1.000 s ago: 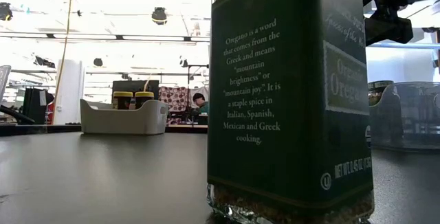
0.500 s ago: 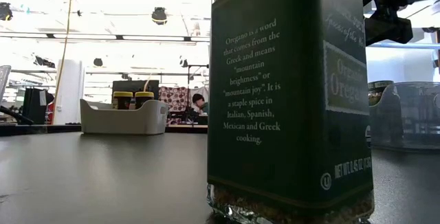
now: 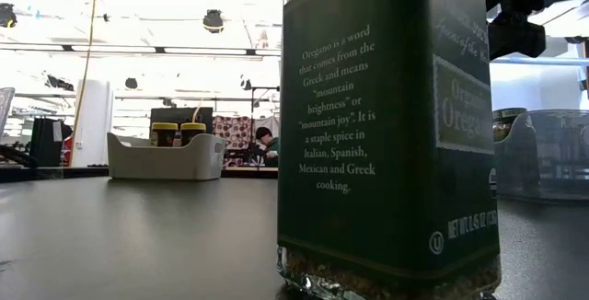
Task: Sort spices by type
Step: Put the top green seasoning bottle into the black bin
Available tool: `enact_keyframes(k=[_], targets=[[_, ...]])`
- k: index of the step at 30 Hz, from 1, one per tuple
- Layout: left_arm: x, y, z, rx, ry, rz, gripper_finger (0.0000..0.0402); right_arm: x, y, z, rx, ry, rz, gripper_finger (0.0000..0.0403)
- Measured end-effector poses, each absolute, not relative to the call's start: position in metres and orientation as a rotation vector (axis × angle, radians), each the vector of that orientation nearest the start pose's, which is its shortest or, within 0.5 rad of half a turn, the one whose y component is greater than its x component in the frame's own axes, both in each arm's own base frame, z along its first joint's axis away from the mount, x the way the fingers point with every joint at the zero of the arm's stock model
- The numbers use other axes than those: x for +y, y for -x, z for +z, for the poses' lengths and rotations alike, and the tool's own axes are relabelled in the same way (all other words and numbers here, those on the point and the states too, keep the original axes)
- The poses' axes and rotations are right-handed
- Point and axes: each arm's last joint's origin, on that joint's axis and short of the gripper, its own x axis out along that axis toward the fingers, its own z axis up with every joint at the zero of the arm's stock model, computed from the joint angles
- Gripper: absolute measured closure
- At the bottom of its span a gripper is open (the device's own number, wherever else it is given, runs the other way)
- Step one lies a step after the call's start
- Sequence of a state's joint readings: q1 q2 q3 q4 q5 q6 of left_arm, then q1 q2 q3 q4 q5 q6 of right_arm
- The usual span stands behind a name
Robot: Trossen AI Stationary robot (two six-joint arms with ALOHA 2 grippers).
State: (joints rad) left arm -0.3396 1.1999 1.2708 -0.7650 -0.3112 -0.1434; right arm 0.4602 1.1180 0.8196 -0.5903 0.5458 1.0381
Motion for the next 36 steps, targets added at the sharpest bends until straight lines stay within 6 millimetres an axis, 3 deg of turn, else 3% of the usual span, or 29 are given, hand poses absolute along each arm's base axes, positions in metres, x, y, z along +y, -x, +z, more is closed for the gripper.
enact_keyframes(k=[3, 6, 14, 20, 25, 36], targets=[[-0.052, -0.243, 0.349, 0.544, -0.095, -0.019, 0.0116, 0.080, -0.200, 0.254, 0.668, -0.406, -0.414, 0.0097], [-0.033, -0.242, 0.327, 0.465, -0.088, -0.003, 0.0116, 0.077, -0.201, 0.254, 0.677, -0.338, -0.404, 0.0097], [-0.003, -0.192, 0.278, 0.248, -0.040, 0.082, 0.0116, 0.068, -0.204, 0.254, 0.688, -0.279, -0.417, 0.0097], [0.003, -0.150, 0.245, 0.184, 0.027, 0.093, 0.0116, 0.062, -0.206, 0.254, 0.679, -0.302, -0.451, 0.0097], [0.001, -0.124, 0.237, 0.084, 0.046, 0.014, 0.0116, 0.061, -0.207, 0.254, 0.676, -0.317, -0.461, 0.0097], [0.001, -0.102, 0.207, 0.043, 0.038, 0.011, 0.0116, 0.061, -0.207, 0.255, 0.661, -0.353, -0.467, 0.0097]])
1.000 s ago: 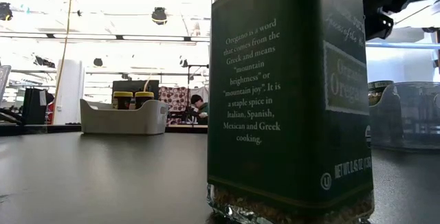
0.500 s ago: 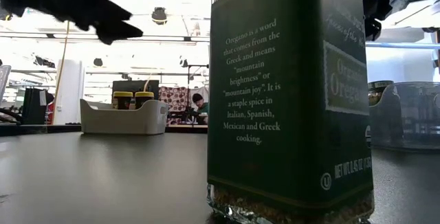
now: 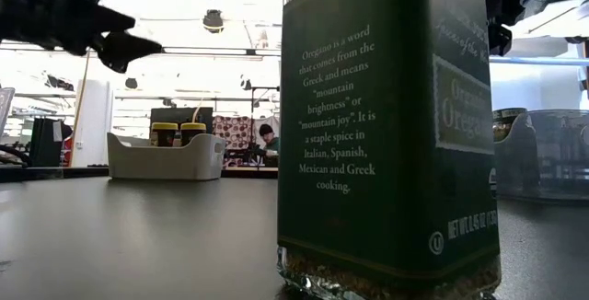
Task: Sort spices by type
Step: Put the top green seasoning bottle into the black bin
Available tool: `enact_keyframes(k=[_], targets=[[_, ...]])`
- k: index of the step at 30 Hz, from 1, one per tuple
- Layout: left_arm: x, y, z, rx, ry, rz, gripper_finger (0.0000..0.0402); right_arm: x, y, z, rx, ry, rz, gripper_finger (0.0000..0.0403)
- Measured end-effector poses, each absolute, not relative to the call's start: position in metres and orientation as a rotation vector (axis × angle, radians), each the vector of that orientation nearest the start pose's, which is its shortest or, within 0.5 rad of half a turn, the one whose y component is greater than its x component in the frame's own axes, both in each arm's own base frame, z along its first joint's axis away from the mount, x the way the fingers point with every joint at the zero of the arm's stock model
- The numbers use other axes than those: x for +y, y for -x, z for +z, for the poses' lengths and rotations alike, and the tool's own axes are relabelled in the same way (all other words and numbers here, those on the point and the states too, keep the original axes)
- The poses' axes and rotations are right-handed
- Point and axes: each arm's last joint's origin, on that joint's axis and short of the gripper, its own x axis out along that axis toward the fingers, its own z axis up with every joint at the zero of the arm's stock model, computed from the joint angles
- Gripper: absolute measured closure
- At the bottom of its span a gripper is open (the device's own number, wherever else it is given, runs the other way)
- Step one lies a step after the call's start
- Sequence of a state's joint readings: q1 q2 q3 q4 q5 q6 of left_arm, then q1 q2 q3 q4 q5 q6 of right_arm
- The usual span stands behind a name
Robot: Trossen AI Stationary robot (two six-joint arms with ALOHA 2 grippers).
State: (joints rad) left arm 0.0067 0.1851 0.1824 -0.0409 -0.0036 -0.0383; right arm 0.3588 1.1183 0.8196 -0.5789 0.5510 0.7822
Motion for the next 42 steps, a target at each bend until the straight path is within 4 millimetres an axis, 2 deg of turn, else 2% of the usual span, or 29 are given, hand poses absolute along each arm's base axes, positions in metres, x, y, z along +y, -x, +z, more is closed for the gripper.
enact_keyframes(k=[12, 18, 26, 30, 35, 39, 42], targets=[[0.001, -0.091, 0.200, 0.032, 0.052, 0.012, 0.0116, 0.045, -0.218, 0.262, 0.564, -0.415, -0.512, 0.0097], [0.001, -0.089, 0.191, 0.127, 0.180, 0.023, 0.0116, 0.033, -0.222, 0.263, 0.539, -0.437, -0.562, 0.0097], [0.001, -0.085, 0.174, 0.309, 0.181, 0.040, 0.0116, 0.012, -0.224, 0.264, 0.547, -0.468, -0.612, 0.0097], [0.001, -0.083, 0.170, 0.354, 0.182, 0.045, 0.0116, -0.011, -0.228, 0.283, 0.543, -0.455, -0.600, 0.0097], [0.001, -0.084, 0.172, 0.336, 0.185, 0.044, 0.0116, -0.043, -0.226, 0.320, 0.497, -0.448, -0.649, 0.0097], [0.001, -0.084, 0.172, 0.328, 0.186, 0.043, 0.0116, -0.067, -0.226, 0.350, 0.480, -0.368, -0.643, 0.0097], [0.001, -0.085, 0.172, 0.328, 0.186, 0.043, 0.0116, -0.085, -0.234, 0.368, 0.519, -0.309, -0.650, 0.0097]])
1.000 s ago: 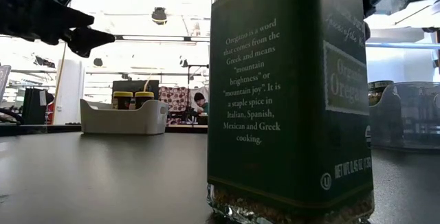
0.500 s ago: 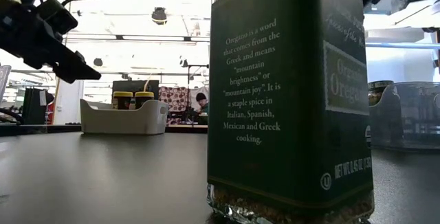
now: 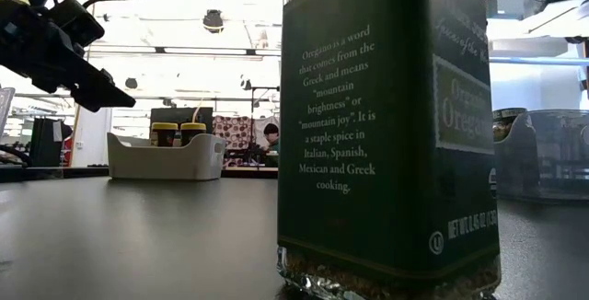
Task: Sort spices by type
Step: Put the top green seasoning bottle into the black bin
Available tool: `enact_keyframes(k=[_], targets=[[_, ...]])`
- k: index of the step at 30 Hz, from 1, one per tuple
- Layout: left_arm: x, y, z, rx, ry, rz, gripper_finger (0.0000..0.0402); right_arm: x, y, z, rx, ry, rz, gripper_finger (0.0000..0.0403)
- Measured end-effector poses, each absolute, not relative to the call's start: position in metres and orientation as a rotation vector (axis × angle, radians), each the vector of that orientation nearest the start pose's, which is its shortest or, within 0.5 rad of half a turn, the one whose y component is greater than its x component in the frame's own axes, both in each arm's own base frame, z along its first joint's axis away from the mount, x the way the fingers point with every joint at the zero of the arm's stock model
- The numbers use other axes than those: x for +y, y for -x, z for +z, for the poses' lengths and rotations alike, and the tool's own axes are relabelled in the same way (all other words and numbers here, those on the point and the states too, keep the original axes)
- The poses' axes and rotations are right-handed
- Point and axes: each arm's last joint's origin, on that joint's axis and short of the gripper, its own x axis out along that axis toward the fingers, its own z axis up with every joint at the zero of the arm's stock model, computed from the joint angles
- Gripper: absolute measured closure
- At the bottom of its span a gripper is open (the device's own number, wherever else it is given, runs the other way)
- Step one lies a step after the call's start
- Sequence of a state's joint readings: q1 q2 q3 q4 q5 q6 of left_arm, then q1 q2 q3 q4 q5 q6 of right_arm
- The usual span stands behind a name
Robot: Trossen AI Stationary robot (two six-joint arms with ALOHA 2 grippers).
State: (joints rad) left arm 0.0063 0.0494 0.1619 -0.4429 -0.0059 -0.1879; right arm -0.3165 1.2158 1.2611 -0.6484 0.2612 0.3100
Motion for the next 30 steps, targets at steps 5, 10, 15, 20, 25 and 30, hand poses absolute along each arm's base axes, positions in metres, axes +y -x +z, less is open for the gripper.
enact_keyframes(k=[5, 10, 15, 20, 25, 30], targets=[[0.001, -0.085, 0.172, 0.328, 0.186, 0.043, 0.0116, -0.116, -0.266, 0.382, 0.683, -0.172, -0.634, 0.0097], [0.001, -0.085, 0.172, 0.328, 0.186, 0.043, 0.0116, -0.144, -0.300, 0.372, 0.892, -0.005, -0.542, 0.0097], [0.001, -0.085, 0.172, 0.329, 0.186, 0.043, 0.0116, -0.166, -0.325, 0.347, 0.996, 0.094, -0.406, 0.0097], [0.001, -0.085, 0.172, 0.328, 0.186, 0.043, 0.0116, -0.189, -0.339, 0.309, 1.102, 0.161, -0.262, 0.0097], [0.001, -0.085, 0.172, 0.329, 0.186, 0.043, 0.0116, -0.206, -0.349, 0.282, 1.157, 0.226, -0.176, 0.0097], [0.001, -0.085, 0.172, 0.329, 0.186, 0.044, 0.0116, -0.213, -0.359, 0.265, 1.148, 0.226, -0.150, 0.0097]])
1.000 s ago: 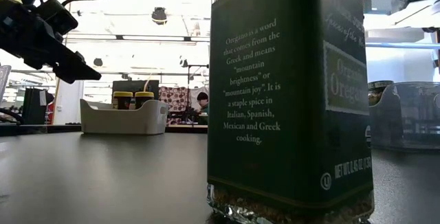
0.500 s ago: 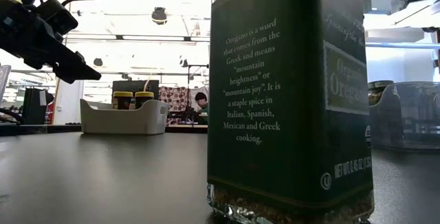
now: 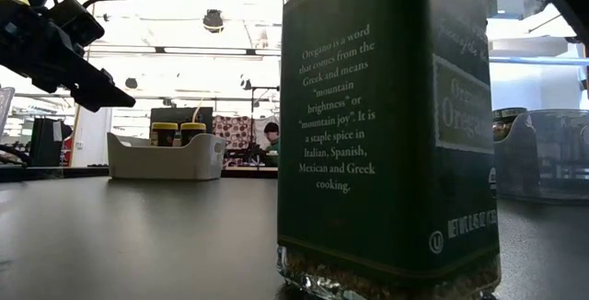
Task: Sort spices by type
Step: Put the top green seasoning bottle into the black bin
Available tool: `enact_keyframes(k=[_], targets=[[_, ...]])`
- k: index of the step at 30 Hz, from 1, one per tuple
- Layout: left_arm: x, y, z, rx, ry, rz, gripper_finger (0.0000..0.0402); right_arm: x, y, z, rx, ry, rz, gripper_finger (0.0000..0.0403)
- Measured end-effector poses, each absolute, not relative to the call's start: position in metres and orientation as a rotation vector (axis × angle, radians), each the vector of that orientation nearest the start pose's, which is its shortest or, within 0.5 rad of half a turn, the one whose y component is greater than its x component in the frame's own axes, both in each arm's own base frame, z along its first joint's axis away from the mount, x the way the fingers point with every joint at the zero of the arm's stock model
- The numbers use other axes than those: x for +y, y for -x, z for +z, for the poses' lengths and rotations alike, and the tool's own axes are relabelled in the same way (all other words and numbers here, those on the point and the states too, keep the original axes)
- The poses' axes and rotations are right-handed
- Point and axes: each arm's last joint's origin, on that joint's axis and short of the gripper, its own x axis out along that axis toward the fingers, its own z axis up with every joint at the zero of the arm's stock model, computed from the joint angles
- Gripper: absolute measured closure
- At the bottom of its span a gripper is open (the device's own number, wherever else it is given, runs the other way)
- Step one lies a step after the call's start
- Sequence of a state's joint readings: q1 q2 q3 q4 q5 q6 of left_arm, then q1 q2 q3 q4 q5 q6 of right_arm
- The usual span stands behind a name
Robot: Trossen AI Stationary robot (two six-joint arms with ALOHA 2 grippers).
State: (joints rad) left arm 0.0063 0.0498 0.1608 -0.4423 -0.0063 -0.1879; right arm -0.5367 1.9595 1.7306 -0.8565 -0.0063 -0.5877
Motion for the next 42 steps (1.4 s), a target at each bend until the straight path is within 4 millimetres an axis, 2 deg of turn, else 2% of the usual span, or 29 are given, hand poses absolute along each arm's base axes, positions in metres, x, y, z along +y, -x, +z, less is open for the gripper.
enact_keyframes(k=[8, 13, 18, 30, 33, 42], targets=[[0.0007, -0.0846, 0.1718, 0.330, 0.186, 0.044, 0.0116, -0.2173, -0.3641, 0.2646, 1.092, 0.233, -0.158, 0.0097], [0.0007, -0.0846, 0.1718, 0.330, 0.186, 0.044, 0.0116, -0.2196, -0.3624, 0.2645, 1.057, 0.160, -0.124, 0.0097], [0.0007, -0.0846, 0.1718, 0.330, 0.186, 0.044, 0.0116, -0.2198, -0.3627, 0.2670, 1.034, 0.093, -0.168, 0.0097], [0.0007, -0.0846, 0.1717, 0.330, 0.186, 0.044, 0.0116, -0.2161, -0.3661, 0.2686, 1.017, 0.113, -0.160, 0.0095], [0.0007, -0.0846, 0.1717, 0.330, 0.186, 0.044, 0.0116, -0.2161, -0.3657, 0.2684, 1.021, 0.111, -0.159, 0.0083], [0.0007, -0.0846, 0.1716, 0.331, 0.186, 0.044, 0.0116, -0.2190, -0.3646, 0.2687, 1.012, 0.075, -0.189, 0.0012]])
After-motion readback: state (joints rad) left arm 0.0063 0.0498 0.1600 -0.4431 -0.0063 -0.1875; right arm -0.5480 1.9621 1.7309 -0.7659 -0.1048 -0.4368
